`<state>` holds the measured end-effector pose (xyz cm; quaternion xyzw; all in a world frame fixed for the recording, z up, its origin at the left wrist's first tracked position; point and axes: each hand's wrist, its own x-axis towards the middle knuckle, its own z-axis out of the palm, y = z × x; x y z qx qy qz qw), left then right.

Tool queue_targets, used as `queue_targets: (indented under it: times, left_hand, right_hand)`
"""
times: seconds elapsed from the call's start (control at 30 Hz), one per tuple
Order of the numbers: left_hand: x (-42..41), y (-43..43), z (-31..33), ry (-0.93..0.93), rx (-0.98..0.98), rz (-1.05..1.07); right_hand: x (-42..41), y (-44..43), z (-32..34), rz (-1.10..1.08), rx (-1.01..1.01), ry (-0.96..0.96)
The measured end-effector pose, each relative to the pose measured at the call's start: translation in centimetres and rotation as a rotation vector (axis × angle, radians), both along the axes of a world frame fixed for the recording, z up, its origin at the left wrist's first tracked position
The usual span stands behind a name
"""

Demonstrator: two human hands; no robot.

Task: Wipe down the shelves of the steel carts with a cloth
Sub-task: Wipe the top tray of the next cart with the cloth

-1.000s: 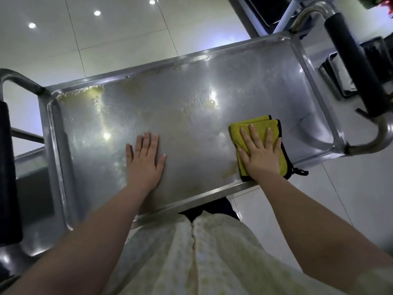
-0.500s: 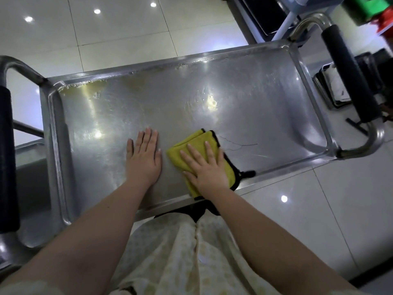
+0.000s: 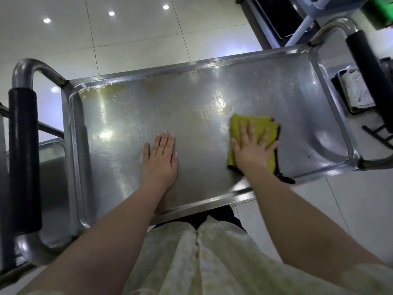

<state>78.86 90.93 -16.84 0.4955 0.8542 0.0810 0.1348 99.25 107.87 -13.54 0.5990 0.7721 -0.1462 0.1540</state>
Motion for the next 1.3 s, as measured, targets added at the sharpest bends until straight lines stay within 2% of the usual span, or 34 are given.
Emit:
queue_targets:
  times: [0.17,0.23,0.33,0.4,0.57,0.67,0.83,0.97,1.17,1.23,1.3]
  left_hand:
    - [-0.2,-0.6,0.0,0.007,0.038,-0.004]
    - [-0.2,-0.6,0.1,0.001,0.049,0.003]
    - [-0.1,-0.5,0.2,0.002,0.058,0.008]
    - [0.1,-0.3,0.3,0.003,0.041,0.002]
    - [0.3,-0.1,0.6,0.009,0.009,0.001]
    - [0.4,0.2,0.9,-0.014,0.01,0.007]
    - [-2.9,3.2,1.9,-0.034,0.054,0.083]
    - [-7.4,5.0,1.4,0.034,-0.041,0.091]
    - [-7.7,4.7,0.7,0.065,-0.084,0.087]
    - [-7.9,4.6,0.6,0.056,-0.071,0.086]
    - [-8.1,4.6,0.5,0.055,-0.058,0.085]
  right_hand:
    - [-8.2,-8.2,0.3,0.451,-0.049,0.03]
    - [-8.8,-9.4,0.3,0.537,-0.043,0.059]
    - [-7.8,-6.8,0.1,0.571,-0.018,0.063]
    - [-6.7,-3.3,-0.1,0.519,0.013,0.055]
    - [-2.6,6.7,-0.2,0.132,0.035,0.039]
    - [-2.1,9.1,-0.1,-0.039,0.026,0.048]
    - [-3.0,8.8,-0.4,-0.057,0.067,0.054]
    - [-2.9,8.8,-0.6,-0.051,0.068,0.049]
    - [-4.7,7.5,-0.6,-0.14,0.06,0.052]
    - [-7.3,5.5,-0.6,-0.096,0.066,0.028]
    - [-11.0,2.8,-0.6,0.05,0.053,0.028]
